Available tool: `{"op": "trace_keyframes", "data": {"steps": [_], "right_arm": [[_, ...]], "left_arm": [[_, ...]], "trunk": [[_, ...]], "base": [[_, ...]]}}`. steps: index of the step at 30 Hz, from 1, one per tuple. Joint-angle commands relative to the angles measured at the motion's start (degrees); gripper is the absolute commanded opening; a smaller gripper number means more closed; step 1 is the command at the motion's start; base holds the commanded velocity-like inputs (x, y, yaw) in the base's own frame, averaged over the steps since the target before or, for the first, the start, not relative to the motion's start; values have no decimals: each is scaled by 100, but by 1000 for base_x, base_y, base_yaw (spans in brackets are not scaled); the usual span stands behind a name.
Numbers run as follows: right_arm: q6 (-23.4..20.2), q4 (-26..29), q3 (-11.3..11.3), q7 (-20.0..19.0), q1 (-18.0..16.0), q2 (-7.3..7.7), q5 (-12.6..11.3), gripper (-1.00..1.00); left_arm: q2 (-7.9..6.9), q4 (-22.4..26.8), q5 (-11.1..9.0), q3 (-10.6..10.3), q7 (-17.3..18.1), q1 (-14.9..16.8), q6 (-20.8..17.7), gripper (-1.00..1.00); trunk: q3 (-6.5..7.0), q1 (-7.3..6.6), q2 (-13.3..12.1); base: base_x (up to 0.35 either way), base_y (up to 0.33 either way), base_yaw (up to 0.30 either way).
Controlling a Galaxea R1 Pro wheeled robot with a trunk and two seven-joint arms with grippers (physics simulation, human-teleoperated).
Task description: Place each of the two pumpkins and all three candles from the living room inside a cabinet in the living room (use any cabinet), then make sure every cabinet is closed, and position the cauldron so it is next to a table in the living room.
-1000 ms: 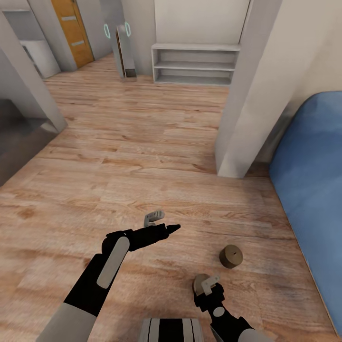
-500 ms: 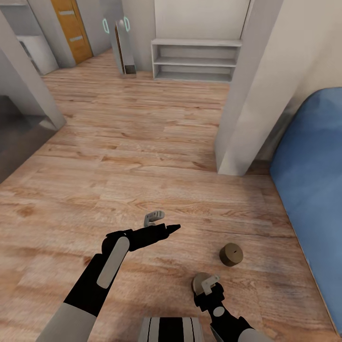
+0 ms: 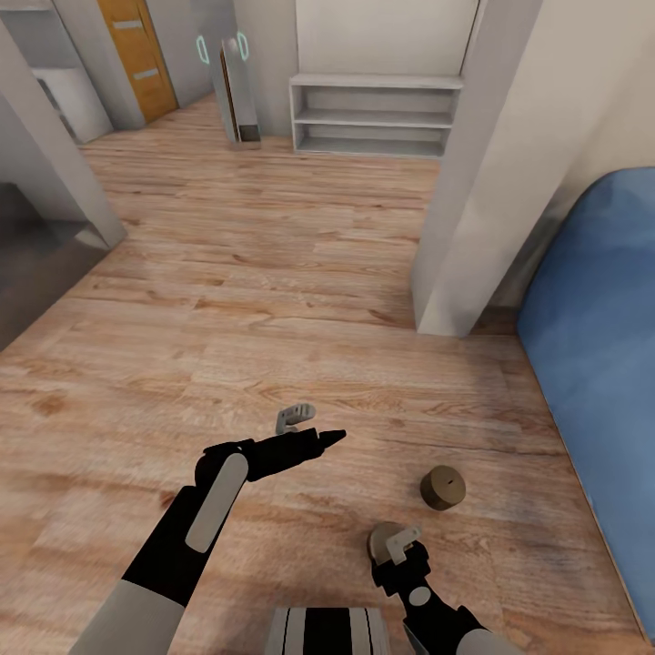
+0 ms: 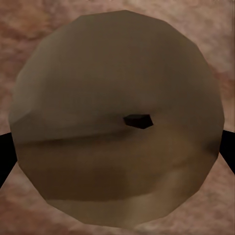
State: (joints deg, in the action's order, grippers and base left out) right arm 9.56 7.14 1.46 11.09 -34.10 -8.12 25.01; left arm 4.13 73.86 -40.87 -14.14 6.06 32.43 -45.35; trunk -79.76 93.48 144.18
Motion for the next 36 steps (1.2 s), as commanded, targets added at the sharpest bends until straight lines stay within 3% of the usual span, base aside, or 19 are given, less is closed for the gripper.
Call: {"op": "trace_keyframes", "data": {"steps": [1, 36], "right_arm": [[1, 3, 3, -2, 0, 2, -5, -100], [-86, 706, 3, -2, 0, 13, -14, -100]], "left_arm": [[0, 0, 0, 0, 0, 0, 0, 100], [0, 4, 0, 8, 0, 0, 0, 100]], "trunk": [[0, 0, 0], [0, 0, 0]], "base": [[0, 0, 0], [0, 0, 0]]}}
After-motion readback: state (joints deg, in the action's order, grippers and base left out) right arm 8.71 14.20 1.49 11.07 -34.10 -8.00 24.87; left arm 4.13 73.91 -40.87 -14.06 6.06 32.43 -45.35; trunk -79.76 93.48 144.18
